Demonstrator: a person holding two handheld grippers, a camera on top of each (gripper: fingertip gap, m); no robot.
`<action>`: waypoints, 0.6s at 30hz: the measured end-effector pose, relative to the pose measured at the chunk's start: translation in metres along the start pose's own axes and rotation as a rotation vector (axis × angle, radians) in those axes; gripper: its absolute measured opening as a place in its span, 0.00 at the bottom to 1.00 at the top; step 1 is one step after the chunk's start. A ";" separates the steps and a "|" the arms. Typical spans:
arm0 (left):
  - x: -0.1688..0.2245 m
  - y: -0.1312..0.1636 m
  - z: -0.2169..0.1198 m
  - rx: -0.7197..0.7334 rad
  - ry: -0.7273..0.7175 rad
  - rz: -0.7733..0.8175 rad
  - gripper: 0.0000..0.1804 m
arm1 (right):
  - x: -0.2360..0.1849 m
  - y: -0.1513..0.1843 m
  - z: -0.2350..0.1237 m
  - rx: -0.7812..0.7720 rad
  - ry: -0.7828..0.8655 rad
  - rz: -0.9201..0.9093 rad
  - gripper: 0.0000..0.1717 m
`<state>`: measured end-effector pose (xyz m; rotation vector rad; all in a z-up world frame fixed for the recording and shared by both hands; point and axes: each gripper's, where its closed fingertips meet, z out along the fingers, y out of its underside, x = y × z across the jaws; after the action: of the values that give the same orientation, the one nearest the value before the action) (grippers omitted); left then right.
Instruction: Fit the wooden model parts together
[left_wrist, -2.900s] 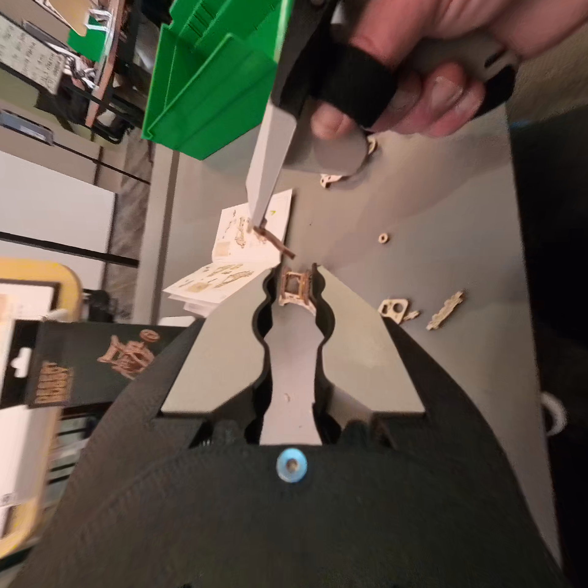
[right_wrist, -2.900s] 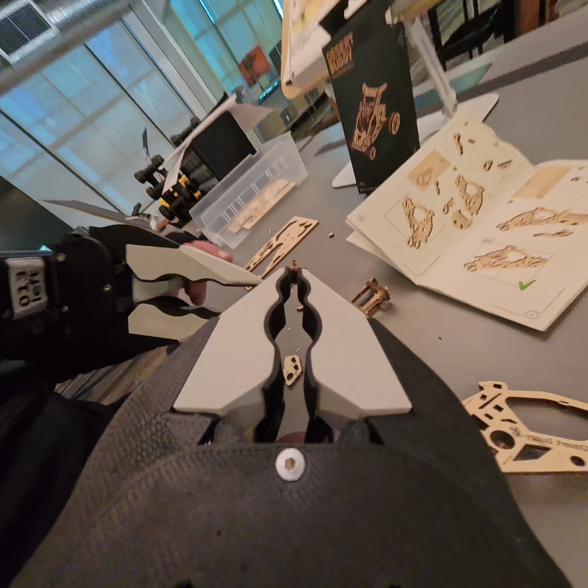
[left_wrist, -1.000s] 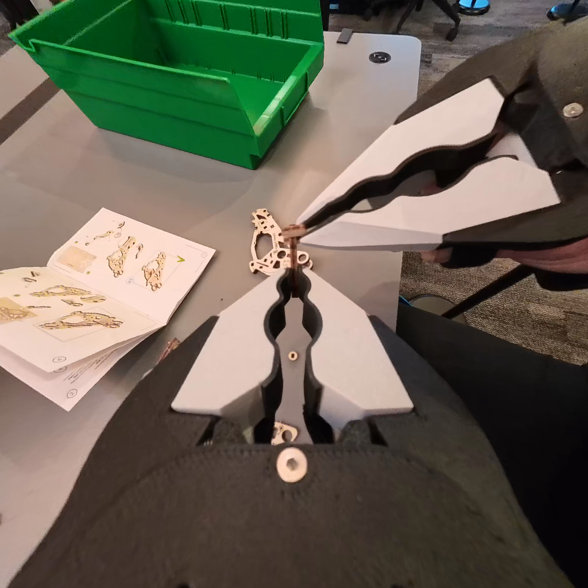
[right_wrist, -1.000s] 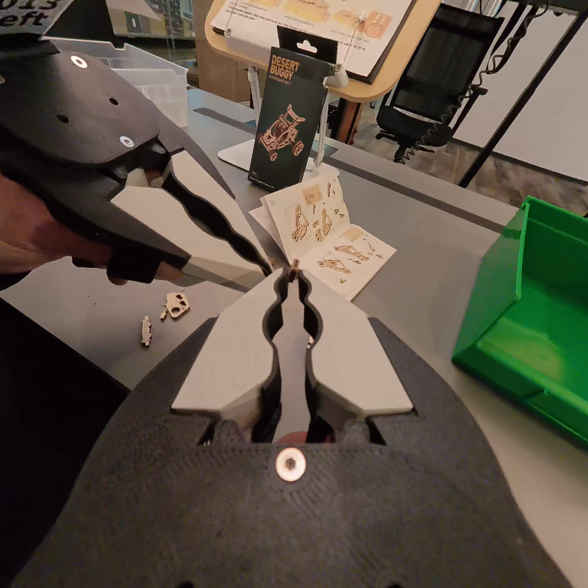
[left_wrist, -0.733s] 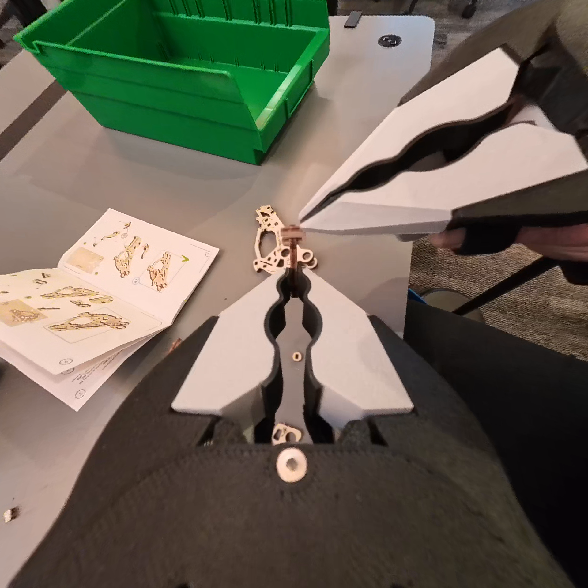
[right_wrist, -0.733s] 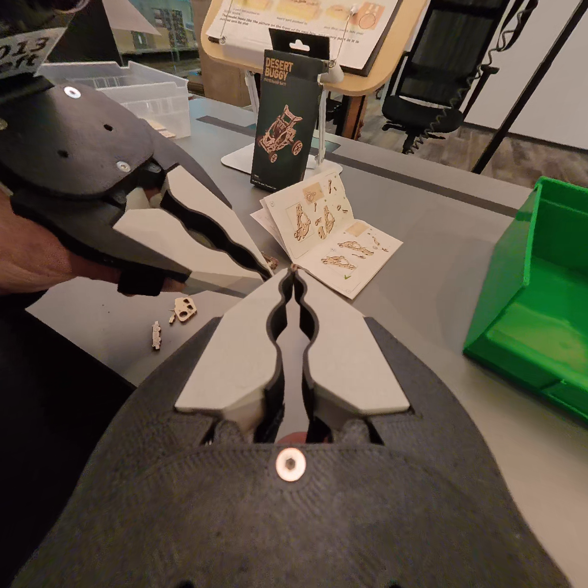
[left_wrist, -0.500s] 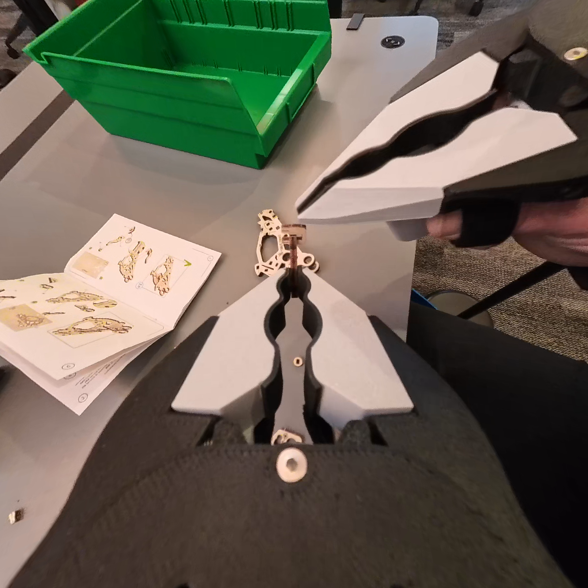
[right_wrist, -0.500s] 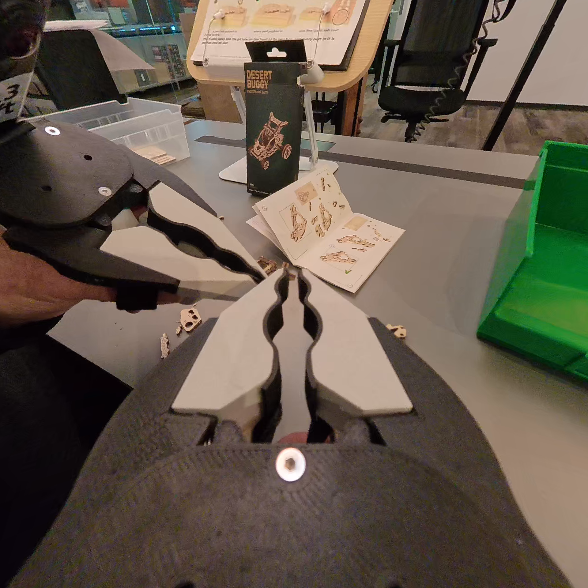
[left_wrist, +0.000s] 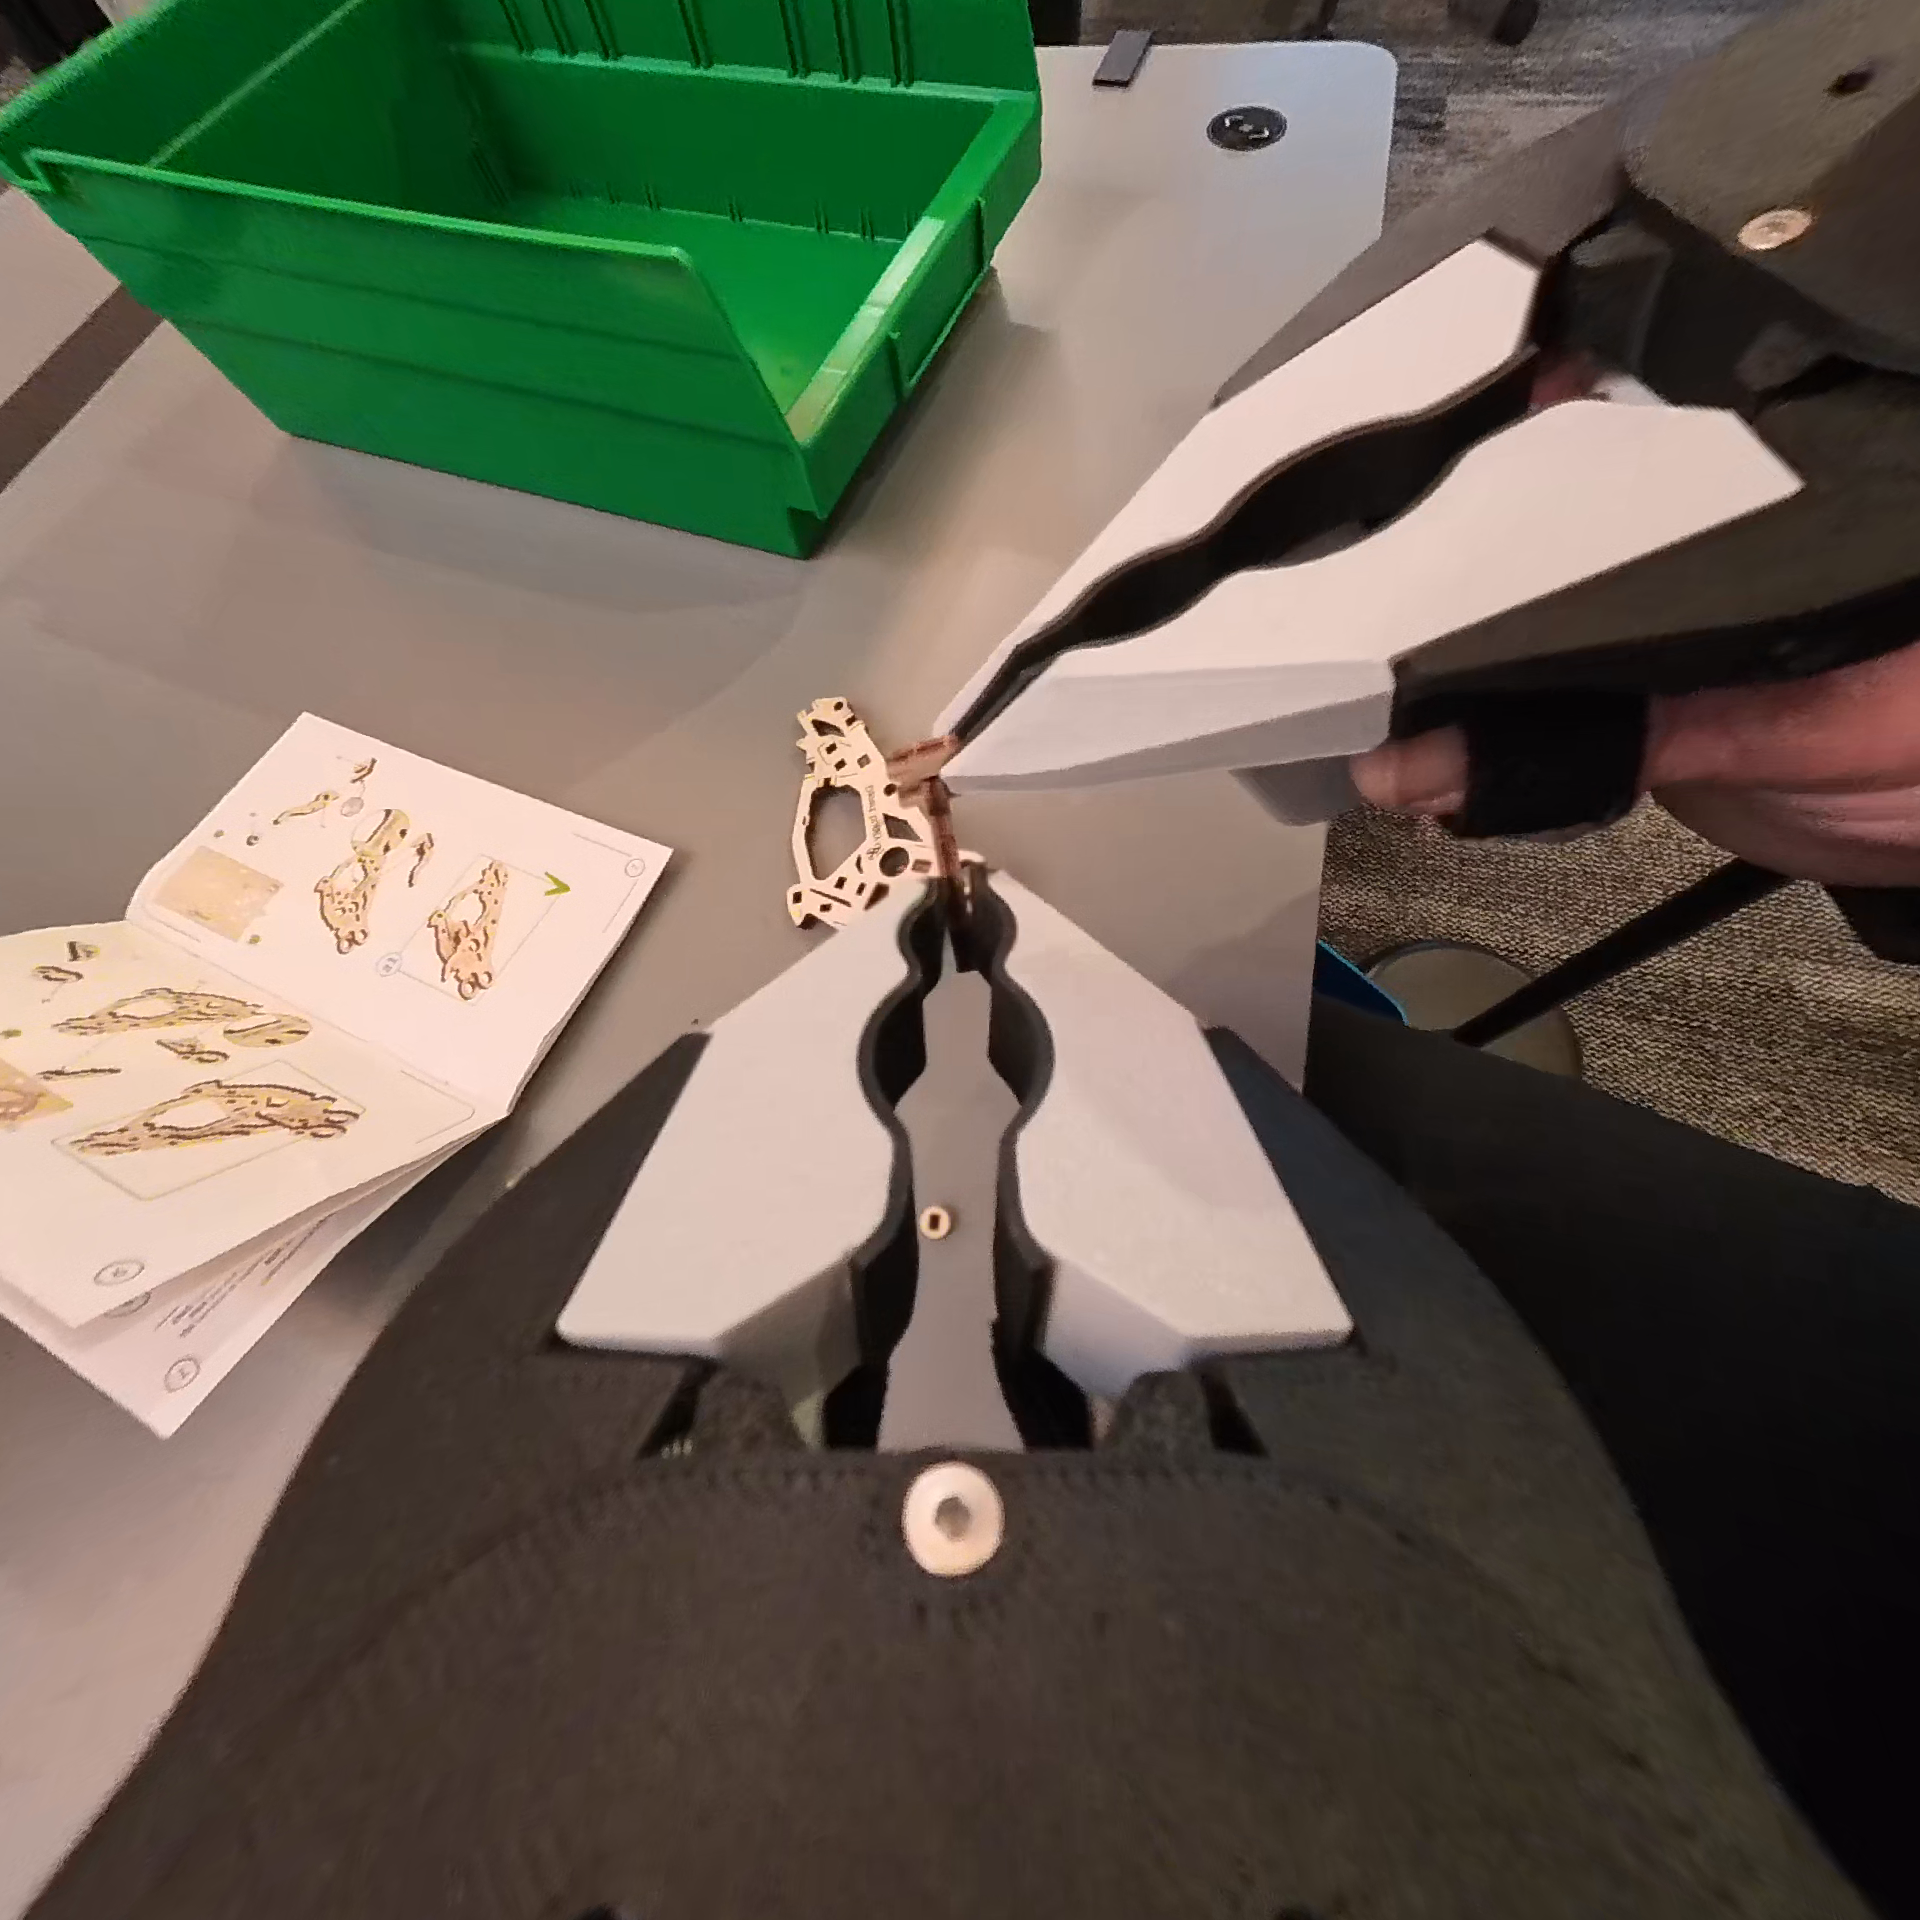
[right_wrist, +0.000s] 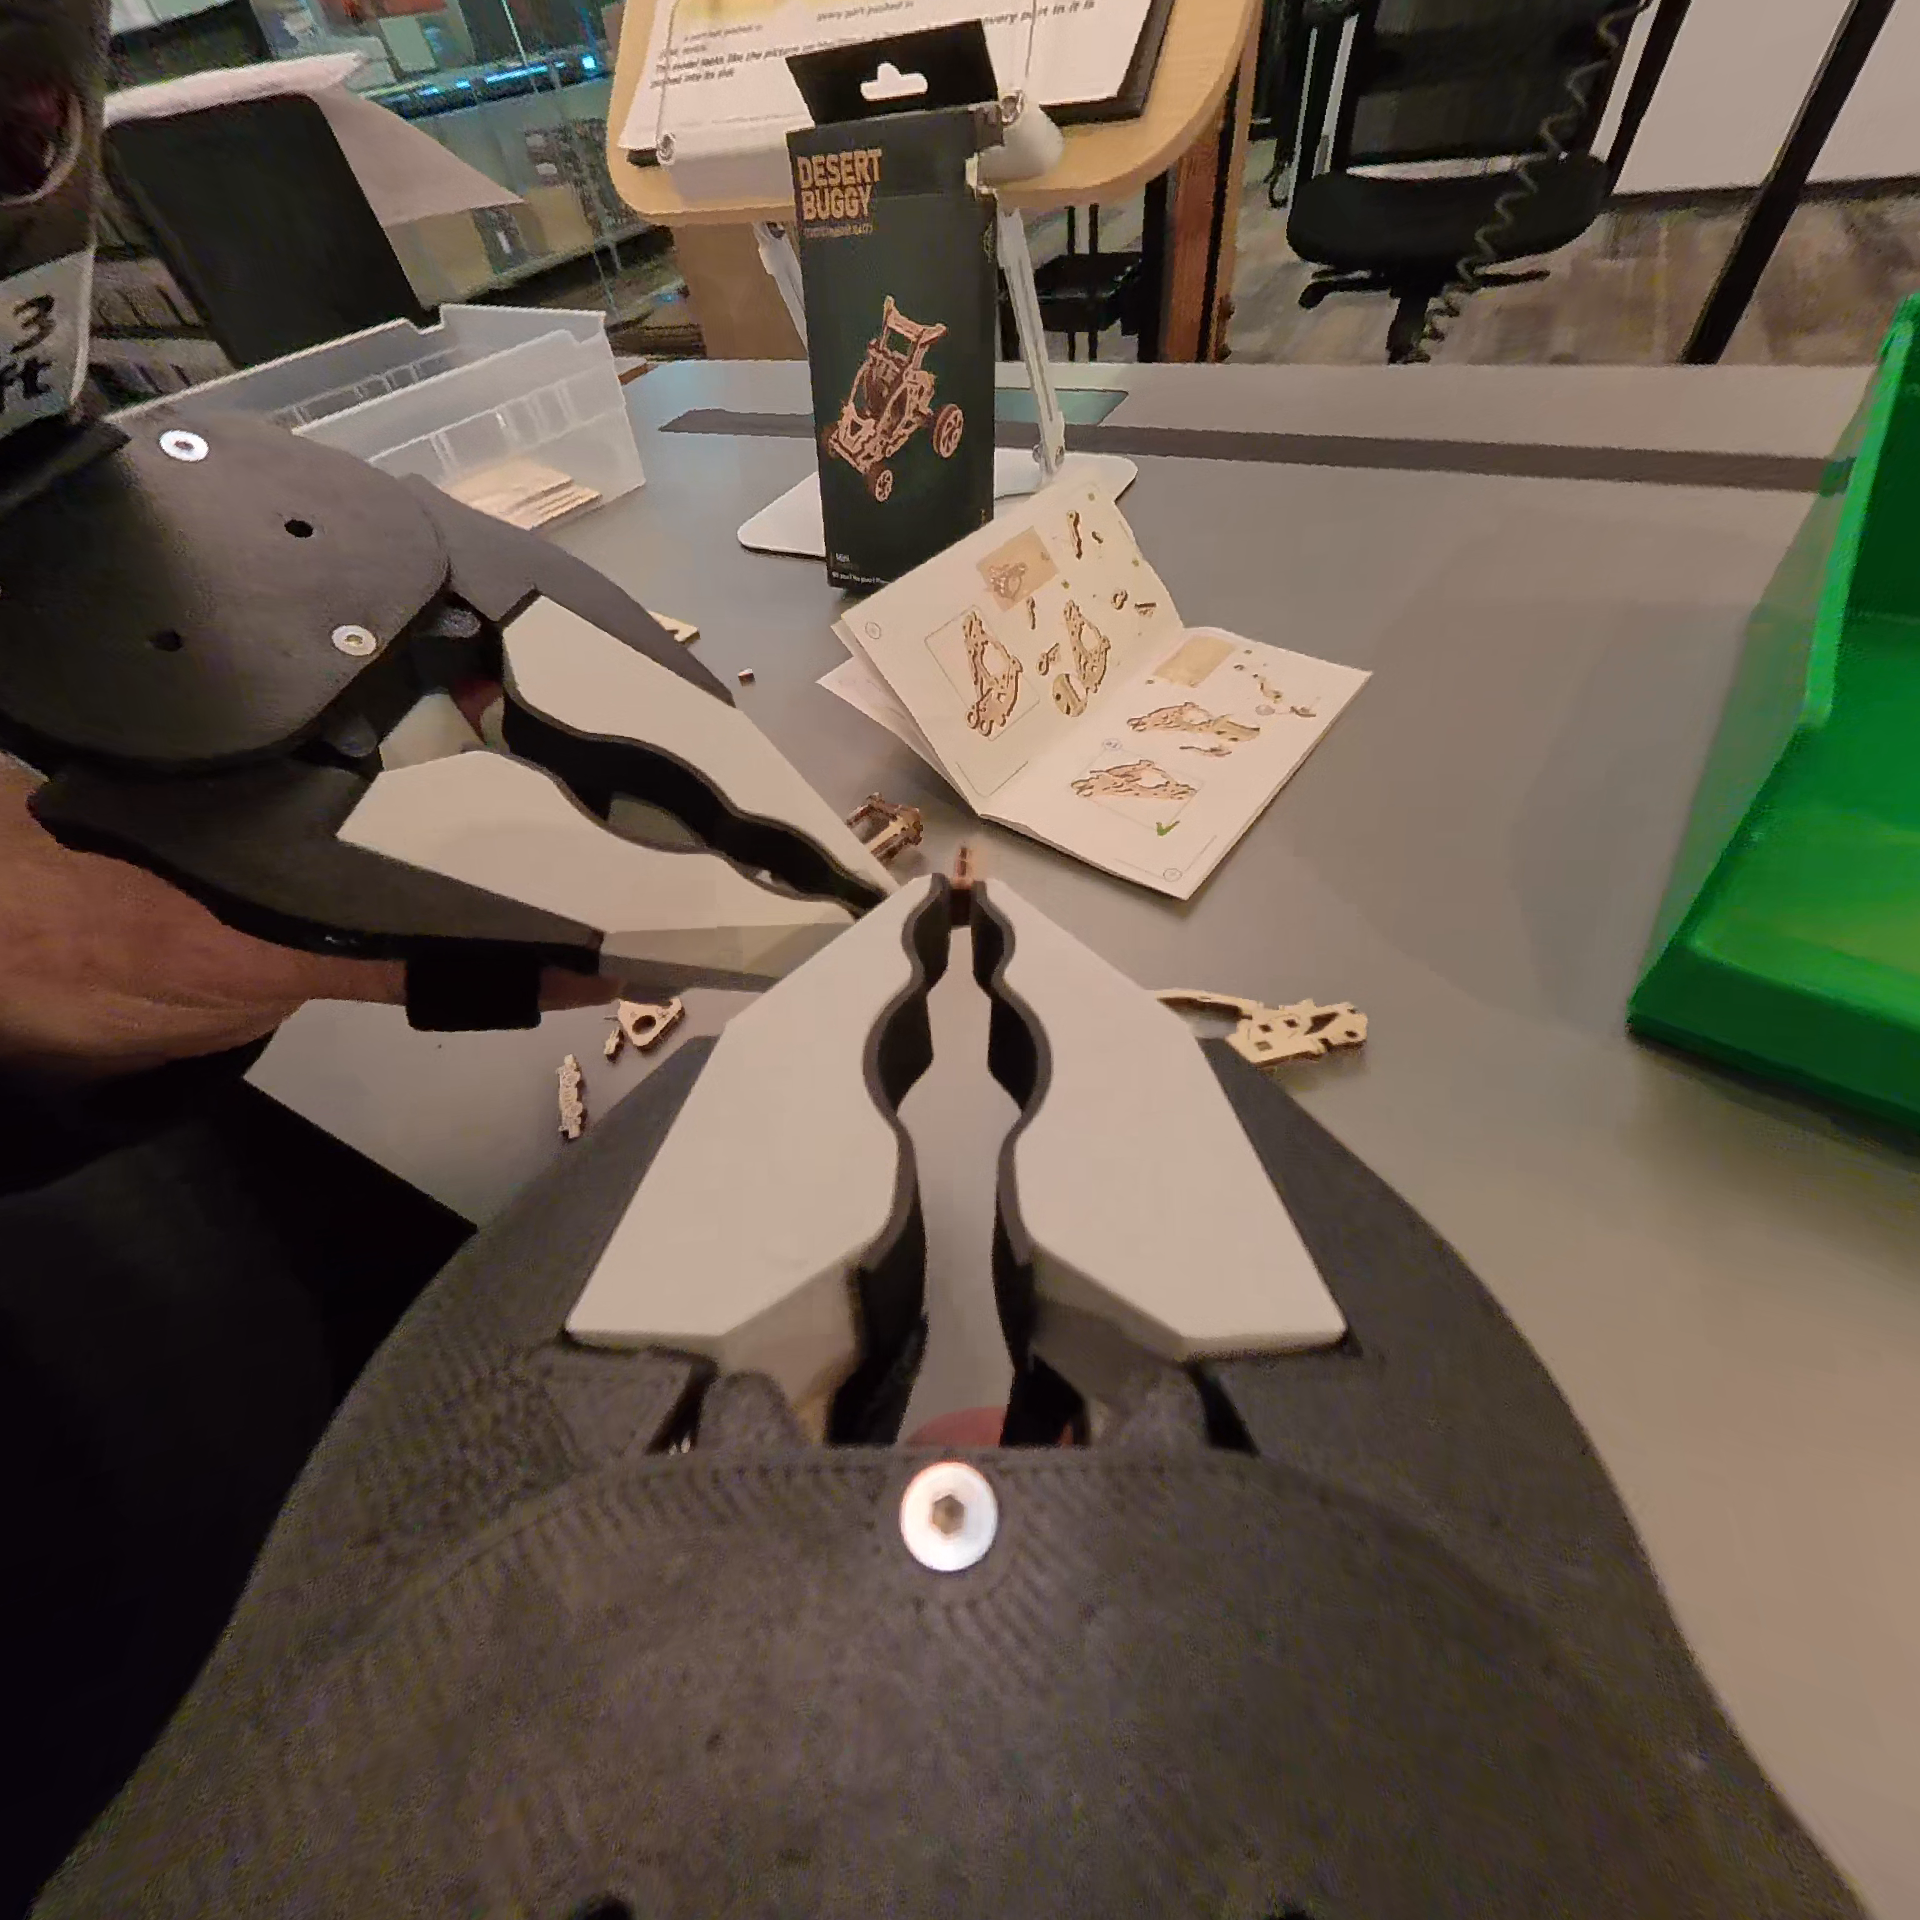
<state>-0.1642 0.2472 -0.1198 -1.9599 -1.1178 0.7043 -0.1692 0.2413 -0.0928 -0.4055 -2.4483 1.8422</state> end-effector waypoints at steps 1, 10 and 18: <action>0.001 0.000 0.001 0.003 0.004 -0.003 0.01 | 0.001 0.001 0.000 -0.001 -0.011 0.020 0.01; -0.001 0.003 -0.002 0.032 0.035 -0.072 0.18 | 0.023 0.003 -0.005 -0.005 -0.079 0.168 0.00; -0.015 0.023 -0.016 0.018 0.057 -0.153 0.18 | 0.049 0.010 -0.003 -0.055 -0.128 0.286 0.00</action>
<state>-0.1484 0.2209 -0.1287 -1.8456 -1.2076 0.5716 -0.2146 0.2581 -0.1070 -0.6952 -2.6497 1.9629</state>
